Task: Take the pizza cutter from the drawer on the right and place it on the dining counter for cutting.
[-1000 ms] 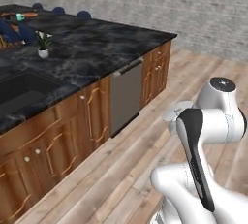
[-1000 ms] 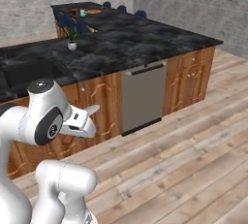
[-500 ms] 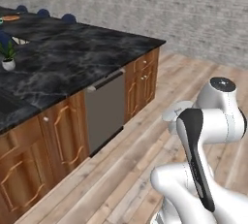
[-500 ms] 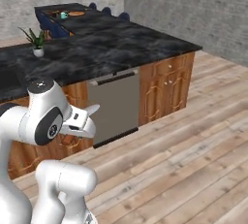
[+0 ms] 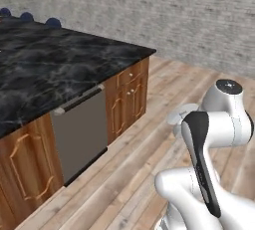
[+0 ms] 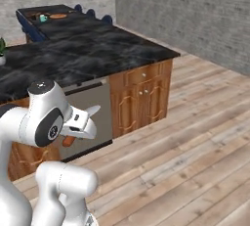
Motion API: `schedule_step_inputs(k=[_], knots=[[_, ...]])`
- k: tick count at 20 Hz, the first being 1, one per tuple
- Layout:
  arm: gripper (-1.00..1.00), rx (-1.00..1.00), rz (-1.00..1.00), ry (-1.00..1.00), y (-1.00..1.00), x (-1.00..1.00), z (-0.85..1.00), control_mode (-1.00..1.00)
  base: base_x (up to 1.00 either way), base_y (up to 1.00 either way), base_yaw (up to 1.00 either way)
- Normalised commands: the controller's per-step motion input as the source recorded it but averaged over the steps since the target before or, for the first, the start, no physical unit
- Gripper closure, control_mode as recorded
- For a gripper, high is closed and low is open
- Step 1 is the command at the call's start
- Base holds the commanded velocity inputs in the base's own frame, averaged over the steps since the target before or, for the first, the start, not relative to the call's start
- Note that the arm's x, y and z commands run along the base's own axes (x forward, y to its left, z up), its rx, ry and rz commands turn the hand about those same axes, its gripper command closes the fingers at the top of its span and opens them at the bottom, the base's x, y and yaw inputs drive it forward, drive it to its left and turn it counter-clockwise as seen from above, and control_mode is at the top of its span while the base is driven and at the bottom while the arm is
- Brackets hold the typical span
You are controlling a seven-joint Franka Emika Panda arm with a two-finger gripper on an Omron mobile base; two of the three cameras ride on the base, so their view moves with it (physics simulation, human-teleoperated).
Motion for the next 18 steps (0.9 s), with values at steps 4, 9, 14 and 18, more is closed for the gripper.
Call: schedule_step_inputs(k=[4, 9, 14, 18], knots=[[1.0, 0.0, 0.0, 0.0, 0.0, 0.0, 0.0, 1.0, 1.0, -1.0, 0.04], [1.0, 0.0, 0.0, 0.0, 0.0, 0.0, 0.0, 1.0, 1.0, -1.0, 0.06], [1.0, 0.0, 0.0, 0.0, 0.0, 0.0, 0.0, 1.0, 1.0, -0.91, 0.15], [1.0, 0.0, 0.0, 0.0, 0.0, 0.0, 0.0, 1.0, 1.0, -0.83, 0.21]])
